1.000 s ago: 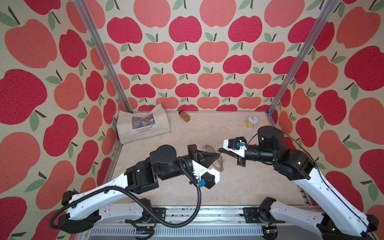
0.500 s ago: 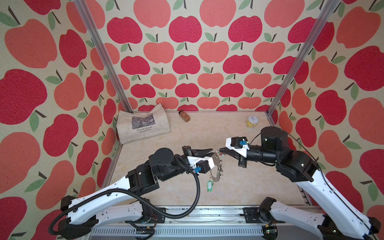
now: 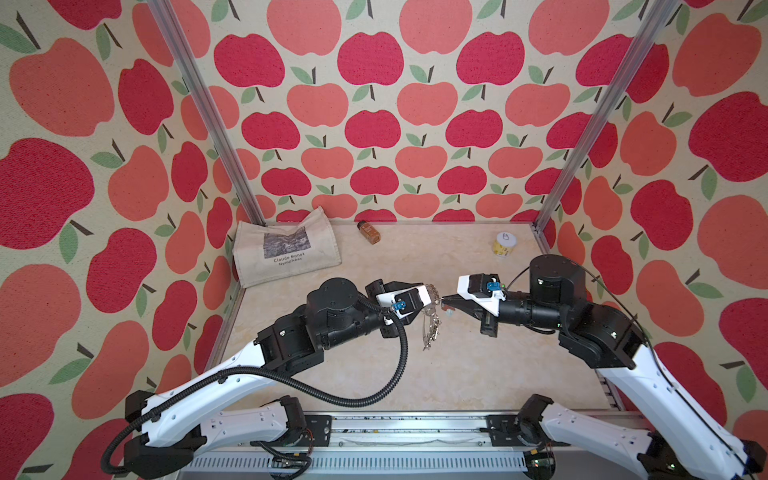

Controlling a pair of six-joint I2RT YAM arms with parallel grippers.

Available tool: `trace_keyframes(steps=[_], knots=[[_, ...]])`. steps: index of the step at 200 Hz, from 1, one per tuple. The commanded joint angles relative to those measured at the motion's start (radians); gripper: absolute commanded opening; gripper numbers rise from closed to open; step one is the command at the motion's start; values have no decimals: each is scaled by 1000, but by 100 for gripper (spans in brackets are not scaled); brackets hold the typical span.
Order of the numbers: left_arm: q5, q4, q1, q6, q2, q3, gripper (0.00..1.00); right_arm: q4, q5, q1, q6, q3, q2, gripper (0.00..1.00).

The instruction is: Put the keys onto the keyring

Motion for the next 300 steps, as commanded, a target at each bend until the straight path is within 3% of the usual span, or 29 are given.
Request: trace_keyframes(steps=[1, 72, 174, 221, 300], knots=[[66, -91, 18, -59, 32, 65, 35, 37, -27, -3, -9, 35, -20, 0], [187, -137, 31, -106, 48, 103, 35, 35, -13, -4, -21, 39, -28, 0], [170, -152, 43, -95, 122, 134, 31, 41, -29, -3, -25, 49, -24, 0], [154, -124, 43, -90, 118, 134, 24, 39, -31, 1, -25, 46, -29, 0], [149, -87, 41, -78, 123, 130, 0, 29, -17, 7, -26, 40, -40, 0]])
